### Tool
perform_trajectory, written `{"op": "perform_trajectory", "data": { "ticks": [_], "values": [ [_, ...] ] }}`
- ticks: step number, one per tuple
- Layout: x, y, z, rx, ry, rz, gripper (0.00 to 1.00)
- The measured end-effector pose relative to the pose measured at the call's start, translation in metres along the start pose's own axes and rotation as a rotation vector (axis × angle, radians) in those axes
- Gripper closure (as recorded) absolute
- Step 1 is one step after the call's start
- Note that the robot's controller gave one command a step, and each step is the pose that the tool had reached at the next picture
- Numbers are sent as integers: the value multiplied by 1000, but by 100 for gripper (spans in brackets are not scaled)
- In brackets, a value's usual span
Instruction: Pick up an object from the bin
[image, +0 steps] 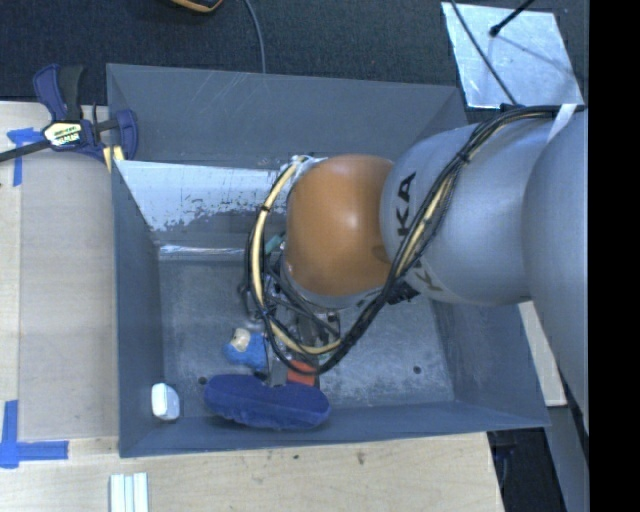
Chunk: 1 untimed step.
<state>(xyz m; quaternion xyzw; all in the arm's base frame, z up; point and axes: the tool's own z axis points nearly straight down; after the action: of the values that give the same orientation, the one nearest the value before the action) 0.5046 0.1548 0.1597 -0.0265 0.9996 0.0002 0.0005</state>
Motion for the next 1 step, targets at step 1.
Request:
{"op": "perform_trajectory", "data": {
  "ticks": [1],
  "values": [
    [-3,-66,85,-3,-8,-138,0]
  ]
}}
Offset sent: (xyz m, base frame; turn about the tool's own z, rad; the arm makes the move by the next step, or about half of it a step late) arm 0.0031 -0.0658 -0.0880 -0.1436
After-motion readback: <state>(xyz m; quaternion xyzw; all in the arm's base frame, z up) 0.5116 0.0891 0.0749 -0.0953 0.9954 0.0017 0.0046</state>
